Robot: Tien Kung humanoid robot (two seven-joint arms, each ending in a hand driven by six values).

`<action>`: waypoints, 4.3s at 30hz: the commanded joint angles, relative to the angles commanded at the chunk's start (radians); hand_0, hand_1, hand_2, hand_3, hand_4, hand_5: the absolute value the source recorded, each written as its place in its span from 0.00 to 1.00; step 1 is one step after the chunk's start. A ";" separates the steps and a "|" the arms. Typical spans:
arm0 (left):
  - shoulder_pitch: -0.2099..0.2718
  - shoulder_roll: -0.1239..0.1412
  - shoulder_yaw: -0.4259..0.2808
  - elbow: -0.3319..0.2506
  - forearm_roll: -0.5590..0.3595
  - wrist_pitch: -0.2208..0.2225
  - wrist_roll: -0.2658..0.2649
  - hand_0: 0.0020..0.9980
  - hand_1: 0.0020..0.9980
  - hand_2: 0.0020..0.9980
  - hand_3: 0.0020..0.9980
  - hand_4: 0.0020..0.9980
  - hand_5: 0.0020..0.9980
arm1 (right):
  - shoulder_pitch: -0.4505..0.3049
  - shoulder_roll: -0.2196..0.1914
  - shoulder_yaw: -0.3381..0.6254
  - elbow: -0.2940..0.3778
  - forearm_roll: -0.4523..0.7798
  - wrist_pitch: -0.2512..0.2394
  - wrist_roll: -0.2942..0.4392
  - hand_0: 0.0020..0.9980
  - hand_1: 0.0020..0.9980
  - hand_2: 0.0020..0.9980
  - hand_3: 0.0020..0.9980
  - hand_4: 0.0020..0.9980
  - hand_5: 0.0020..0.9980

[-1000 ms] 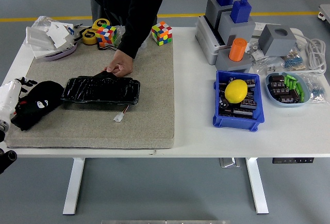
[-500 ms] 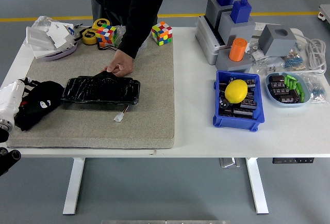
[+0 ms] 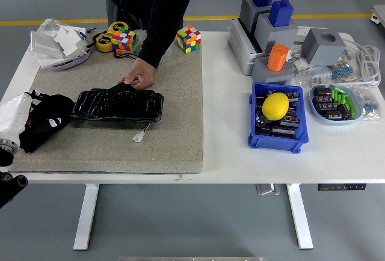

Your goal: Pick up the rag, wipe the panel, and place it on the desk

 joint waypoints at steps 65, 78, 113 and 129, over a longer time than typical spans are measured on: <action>-0.041 0.026 -0.091 -0.096 0.101 0.005 0.070 0.16 0.08 0.51 0.62 0.65 0.00 | 0.006 -0.003 -0.008 -0.003 0.007 -0.004 0.005 0.75 0.69 0.70 0.61 0.98 0.58; -0.070 -0.018 -0.035 -0.091 0.094 0.005 0.078 0.15 0.07 0.51 0.63 0.64 0.00 | 0.010 -0.007 -0.020 -0.009 0.021 0.000 0.007 0.75 0.69 0.70 0.61 0.98 0.58; -0.150 -0.098 0.164 -0.150 0.099 0.005 0.091 0.14 0.07 0.52 0.63 0.64 0.00 | 0.011 -0.015 -0.044 -0.018 0.039 0.006 0.005 0.75 0.69 0.70 0.61 0.98 0.57; -0.219 -0.145 0.317 -0.195 0.102 0.005 0.104 0.15 0.07 0.52 0.63 0.64 0.00 | 0.022 -0.021 -0.071 -0.015 0.041 0.009 0.004 0.75 0.69 0.70 0.61 0.98 0.57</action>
